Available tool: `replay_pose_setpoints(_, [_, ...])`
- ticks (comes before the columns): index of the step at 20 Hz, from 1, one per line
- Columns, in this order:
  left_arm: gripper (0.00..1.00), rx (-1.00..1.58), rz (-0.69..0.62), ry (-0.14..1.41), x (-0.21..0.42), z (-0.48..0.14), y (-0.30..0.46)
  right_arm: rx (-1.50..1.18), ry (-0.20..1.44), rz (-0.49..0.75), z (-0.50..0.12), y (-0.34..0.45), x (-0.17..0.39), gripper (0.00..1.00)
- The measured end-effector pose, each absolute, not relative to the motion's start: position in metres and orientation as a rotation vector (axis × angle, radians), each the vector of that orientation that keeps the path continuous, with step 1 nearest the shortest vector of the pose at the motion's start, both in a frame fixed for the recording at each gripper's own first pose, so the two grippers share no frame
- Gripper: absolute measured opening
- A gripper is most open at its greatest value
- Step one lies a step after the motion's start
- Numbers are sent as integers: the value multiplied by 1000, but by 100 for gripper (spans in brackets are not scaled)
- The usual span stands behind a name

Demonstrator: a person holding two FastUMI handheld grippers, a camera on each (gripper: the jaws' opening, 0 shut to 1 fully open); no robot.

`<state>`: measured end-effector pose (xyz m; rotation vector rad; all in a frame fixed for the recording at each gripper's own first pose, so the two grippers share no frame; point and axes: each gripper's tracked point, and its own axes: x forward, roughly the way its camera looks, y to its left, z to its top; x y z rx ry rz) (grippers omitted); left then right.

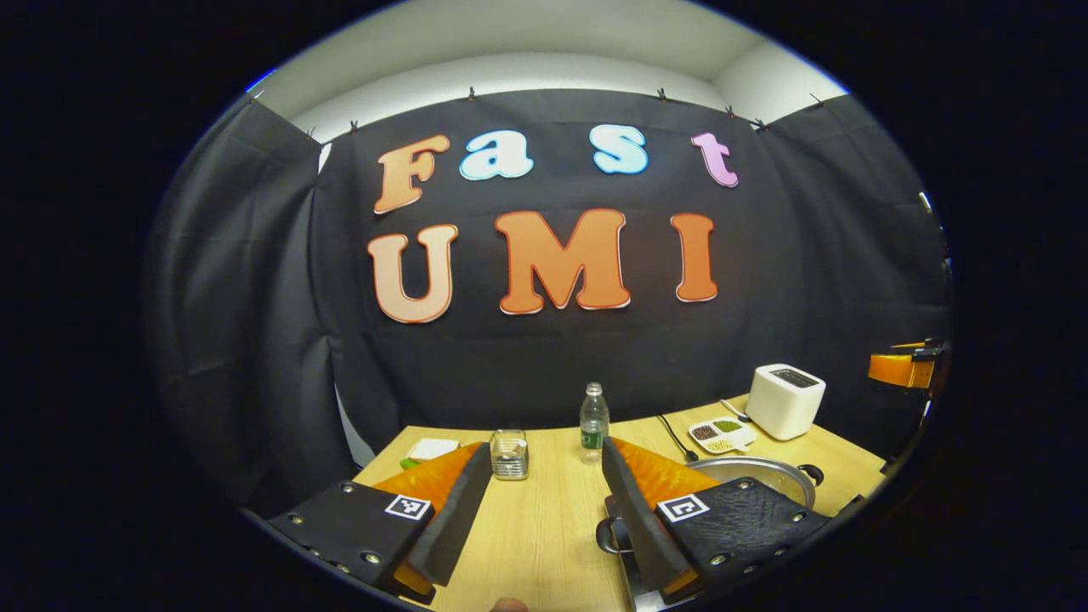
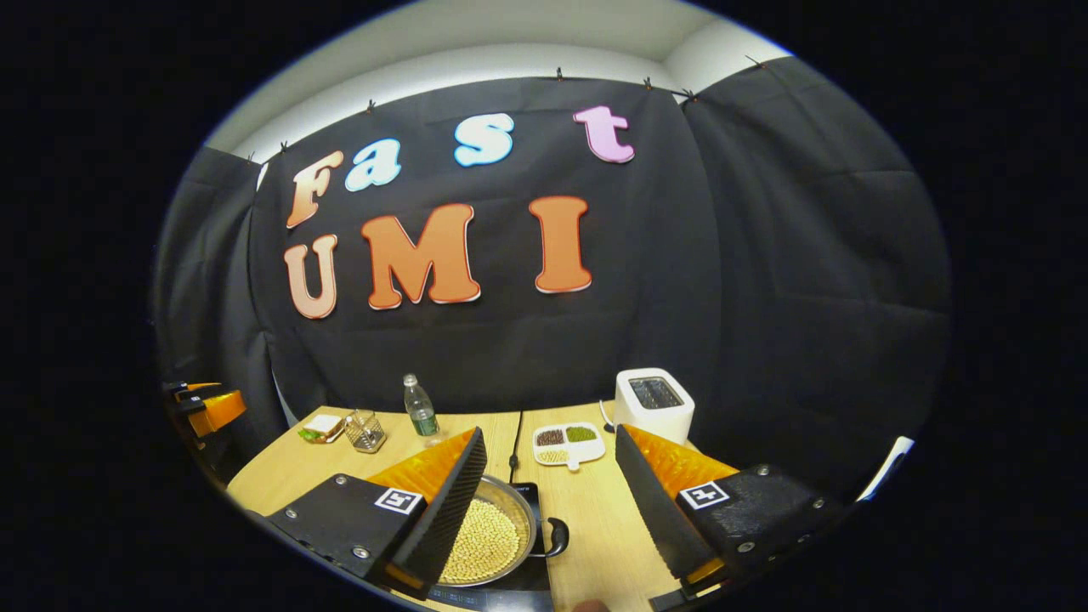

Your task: First push the handle of the pot to place it horizontally, then grasp the pot with both hands and set it on the induction cooktop.

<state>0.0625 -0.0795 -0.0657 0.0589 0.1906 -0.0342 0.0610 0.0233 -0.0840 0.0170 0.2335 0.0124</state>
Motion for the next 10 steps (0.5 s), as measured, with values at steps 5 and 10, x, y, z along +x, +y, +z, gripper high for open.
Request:
replay_pose_setpoints(5, [81, 54, 28, 80, 29, 8, -33, -5, 128, 21, -24, 12, 31, 94])
replay_pose_setpoints(10, [81, 23, 59, -31, -10, 58, -5, -57, 77, -4, -2, 1, 5, 94])
